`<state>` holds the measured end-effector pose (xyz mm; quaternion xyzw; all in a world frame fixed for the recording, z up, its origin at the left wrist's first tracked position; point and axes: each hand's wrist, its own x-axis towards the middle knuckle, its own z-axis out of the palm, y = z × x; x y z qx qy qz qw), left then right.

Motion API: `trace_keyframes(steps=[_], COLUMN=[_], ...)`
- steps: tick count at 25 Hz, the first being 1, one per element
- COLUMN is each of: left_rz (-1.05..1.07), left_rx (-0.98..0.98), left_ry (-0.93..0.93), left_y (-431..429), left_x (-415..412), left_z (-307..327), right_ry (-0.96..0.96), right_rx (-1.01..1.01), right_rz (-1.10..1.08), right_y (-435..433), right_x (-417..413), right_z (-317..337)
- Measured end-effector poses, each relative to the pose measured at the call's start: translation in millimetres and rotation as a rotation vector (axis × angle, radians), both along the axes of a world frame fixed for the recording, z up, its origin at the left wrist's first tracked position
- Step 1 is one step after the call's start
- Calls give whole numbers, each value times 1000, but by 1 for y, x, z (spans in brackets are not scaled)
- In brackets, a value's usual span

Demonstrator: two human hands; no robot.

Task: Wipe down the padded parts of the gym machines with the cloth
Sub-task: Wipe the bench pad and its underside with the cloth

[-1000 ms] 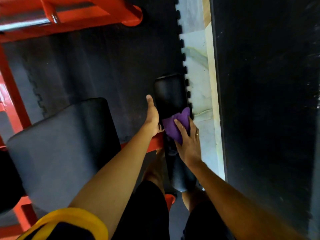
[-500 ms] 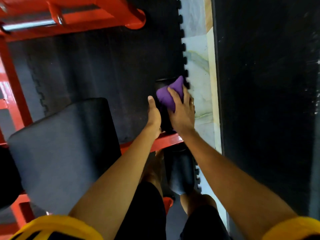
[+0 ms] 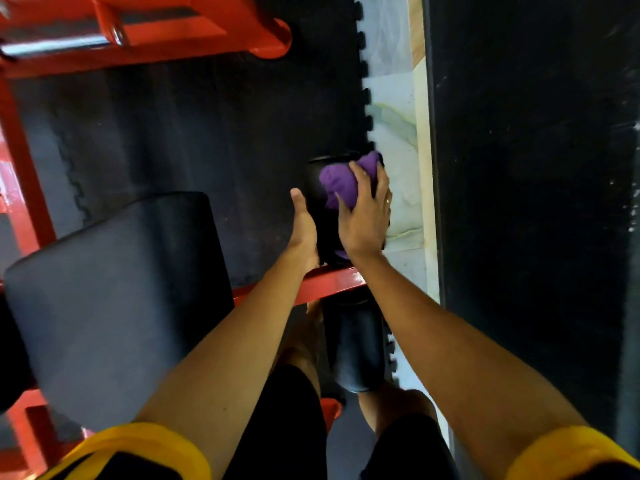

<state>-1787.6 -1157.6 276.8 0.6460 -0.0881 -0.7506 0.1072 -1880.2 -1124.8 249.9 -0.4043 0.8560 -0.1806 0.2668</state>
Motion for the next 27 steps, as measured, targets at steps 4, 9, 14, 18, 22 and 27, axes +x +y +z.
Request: trace_keyframes(steps=[4,9,14,18,22,27], left_rz=[10,10,-7,29,39,-17], left_rx=[-34,-2,-1,-27,-53,-21], left_ry=[36,30,18,69,63,-14], left_y=[-2,-2,1,0,4,1], left_x=[2,6,3,9,14,7], left_z=[6,-2,-4,1,4,10], right_ry=[140,-41,73,60,-100,-28], right_rx=[-12,21,89,-50,55,44], right_rz=[482,270,224,510,-22,319], right_y=[-35,-22,-23,-6,3,131], right_x=[-16,-41,-12,-34,-17,17], right_z=[-6,-20,-5,-23,-14,-4])
